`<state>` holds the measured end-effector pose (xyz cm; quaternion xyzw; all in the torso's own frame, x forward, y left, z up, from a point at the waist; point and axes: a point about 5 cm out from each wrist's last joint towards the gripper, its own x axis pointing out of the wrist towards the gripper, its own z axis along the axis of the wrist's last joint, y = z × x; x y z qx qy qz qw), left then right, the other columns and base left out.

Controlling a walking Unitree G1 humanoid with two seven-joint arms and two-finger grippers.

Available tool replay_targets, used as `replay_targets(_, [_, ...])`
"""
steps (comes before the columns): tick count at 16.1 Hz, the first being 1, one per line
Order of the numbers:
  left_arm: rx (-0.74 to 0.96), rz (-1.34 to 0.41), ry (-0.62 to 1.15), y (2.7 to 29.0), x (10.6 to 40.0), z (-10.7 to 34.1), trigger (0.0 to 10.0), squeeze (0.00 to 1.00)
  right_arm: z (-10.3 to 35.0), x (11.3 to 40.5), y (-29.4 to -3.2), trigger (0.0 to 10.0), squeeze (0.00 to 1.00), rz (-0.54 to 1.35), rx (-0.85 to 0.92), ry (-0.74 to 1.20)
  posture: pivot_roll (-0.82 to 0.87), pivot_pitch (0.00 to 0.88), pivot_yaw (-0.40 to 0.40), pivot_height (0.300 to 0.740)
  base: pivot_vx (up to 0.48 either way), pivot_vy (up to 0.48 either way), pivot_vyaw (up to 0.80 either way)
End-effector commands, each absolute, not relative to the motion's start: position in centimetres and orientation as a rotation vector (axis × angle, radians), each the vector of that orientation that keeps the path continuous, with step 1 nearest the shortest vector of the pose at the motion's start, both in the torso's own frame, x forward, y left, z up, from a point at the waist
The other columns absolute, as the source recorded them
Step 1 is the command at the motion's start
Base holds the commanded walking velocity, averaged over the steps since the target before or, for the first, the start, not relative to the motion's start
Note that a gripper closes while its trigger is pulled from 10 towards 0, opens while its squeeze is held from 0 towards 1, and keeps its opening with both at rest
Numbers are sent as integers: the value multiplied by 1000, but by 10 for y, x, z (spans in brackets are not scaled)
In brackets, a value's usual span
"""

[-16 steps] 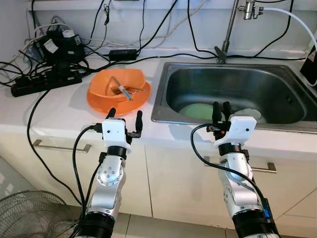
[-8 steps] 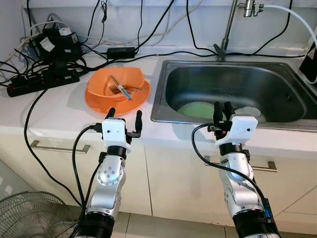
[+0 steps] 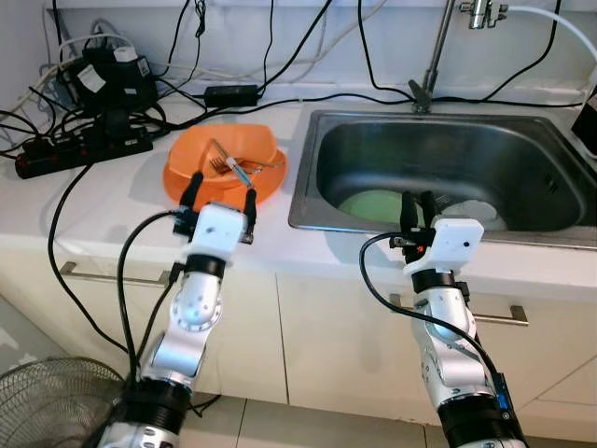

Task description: Kitchen organization

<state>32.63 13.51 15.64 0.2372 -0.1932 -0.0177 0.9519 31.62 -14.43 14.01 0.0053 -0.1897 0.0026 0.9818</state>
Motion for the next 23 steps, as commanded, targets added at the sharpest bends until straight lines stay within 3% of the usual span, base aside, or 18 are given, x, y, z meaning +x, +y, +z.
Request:
replay_targets(1, [548, -51, -410, 130, 329, 165, 10000, 0, 142, 318, -141, 10000, 0, 13, 5, -383, 64, 29, 71, 740, 0, 0, 0])
replay_targets(8, [699, -107, -384, 126, 340, 173, 10000, 0, 141, 319, -141, 10000, 0, 10, 5, -381, 63, 26, 74, 740, 0, 0, 0])
replay_targets(12, [883, -83, -309, 128, 351, 168, 10000, 0, 141, 318, -141, 10000, 0, 5, 4, -382, 56, 22, 81, 740, 0, 0, 0])
replay_targets(15, [930, -50, -278, 130, 355, 167, 10000, 0, 142, 319, -141, 10000, 0, 3, 4, -384, 54, 17, 83, 740, 0, 0, 0])
replay_targets(16, [930, -41, -269, 131, 356, 166, 3961, 0, 142, 319, -141, 10000, 0, 2, 5, -385, 51, 11, 86, 740, 0, 0, 0])
replay_targets(17, [930, -34, -265, 131, 357, 166, 1882, 0, 142, 319, -142, 10000, 0, 1, 5, -386, 50, 7, 87, 740, 0, 0, 0])
replay_targets(18, [927, -29, -257, 131, 357, 164, 2078, 0, 142, 319, -142, 10000, 0, -1, 5, -387, 49, 3, 88, 740, 0, 0, 0])
replay_targets(20, [925, -41, -251, 129, 357, 160, 3961, 0, 142, 319, -142, 10000, 0, -1, 5, -387, 44, 0, 89, 740, 0, 0, 0])
replay_targets(22, [910, -55, -251, 126, 356, 158, 4471, 0, 141, 318, -142, 10000, 0, -2, 5, -387, 42, 0, 89, 740, 0, 0, 0])
replay_targets(23, [909, -66, -259, 123, 355, 158, 8275, 0, 141, 318, -142, 10000, 0, -1, 5, -387, 42, 0, 88, 740, 0, 0, 0])
